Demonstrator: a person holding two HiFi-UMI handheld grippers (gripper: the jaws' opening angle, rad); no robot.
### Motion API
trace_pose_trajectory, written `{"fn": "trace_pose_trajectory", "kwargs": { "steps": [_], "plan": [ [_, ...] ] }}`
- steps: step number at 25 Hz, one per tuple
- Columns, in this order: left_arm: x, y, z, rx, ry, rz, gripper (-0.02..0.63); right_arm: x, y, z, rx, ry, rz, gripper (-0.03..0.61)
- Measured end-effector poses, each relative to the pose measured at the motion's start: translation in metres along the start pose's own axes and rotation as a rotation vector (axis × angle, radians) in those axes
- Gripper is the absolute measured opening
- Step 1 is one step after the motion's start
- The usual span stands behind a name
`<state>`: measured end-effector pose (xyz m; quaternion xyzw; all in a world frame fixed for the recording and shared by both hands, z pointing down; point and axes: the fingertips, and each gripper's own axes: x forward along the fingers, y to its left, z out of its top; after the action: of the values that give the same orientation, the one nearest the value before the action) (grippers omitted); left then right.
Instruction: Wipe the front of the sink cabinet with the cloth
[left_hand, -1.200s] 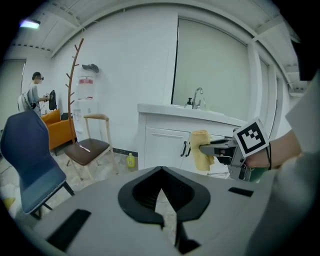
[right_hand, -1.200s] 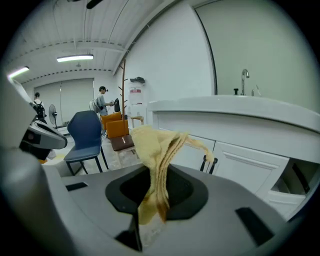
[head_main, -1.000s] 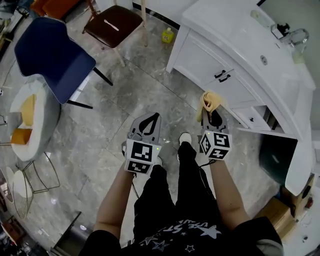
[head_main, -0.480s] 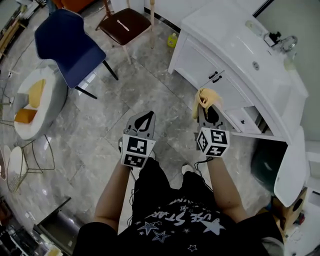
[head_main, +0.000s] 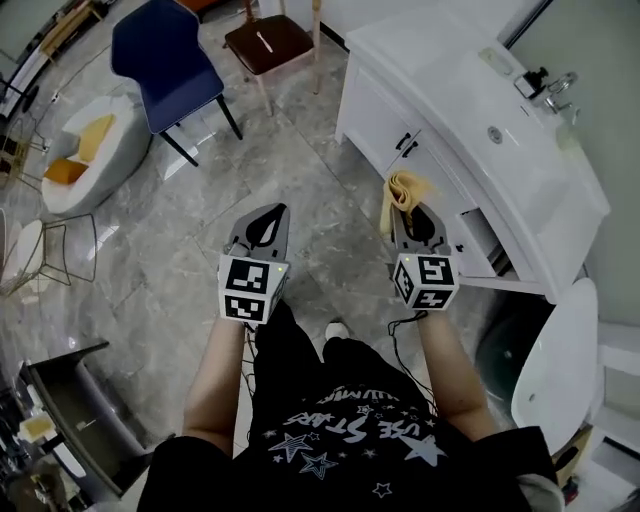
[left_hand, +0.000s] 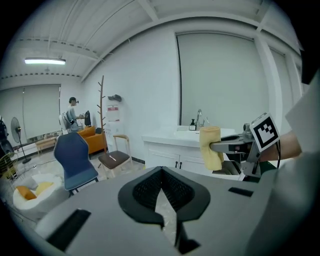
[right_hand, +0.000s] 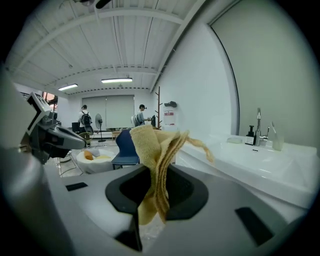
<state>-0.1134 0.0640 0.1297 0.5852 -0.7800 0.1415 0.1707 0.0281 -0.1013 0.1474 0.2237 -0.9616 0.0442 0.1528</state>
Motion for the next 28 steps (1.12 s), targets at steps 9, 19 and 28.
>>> {"fn": "trace_pose_trajectory", "kwargs": {
  "steps": [9, 19, 28],
  "plan": [
    [-0.07, -0.048, -0.021, -0.075, 0.03, 0.116, 0.015, -0.053, 0.009, -0.015, -0.005, 0.023, 0.149, 0.08],
    [-0.128, -0.055, -0.052, -0.117, 0.032, 0.194, 0.015, -0.074, 0.044, -0.021, -0.042, 0.024, 0.252, 0.078],
    [-0.225, -0.074, -0.098, -0.17, 0.027, 0.226, 0.015, -0.138, 0.096, -0.041, -0.076, 0.039, 0.263, 0.078]
  ]
}}
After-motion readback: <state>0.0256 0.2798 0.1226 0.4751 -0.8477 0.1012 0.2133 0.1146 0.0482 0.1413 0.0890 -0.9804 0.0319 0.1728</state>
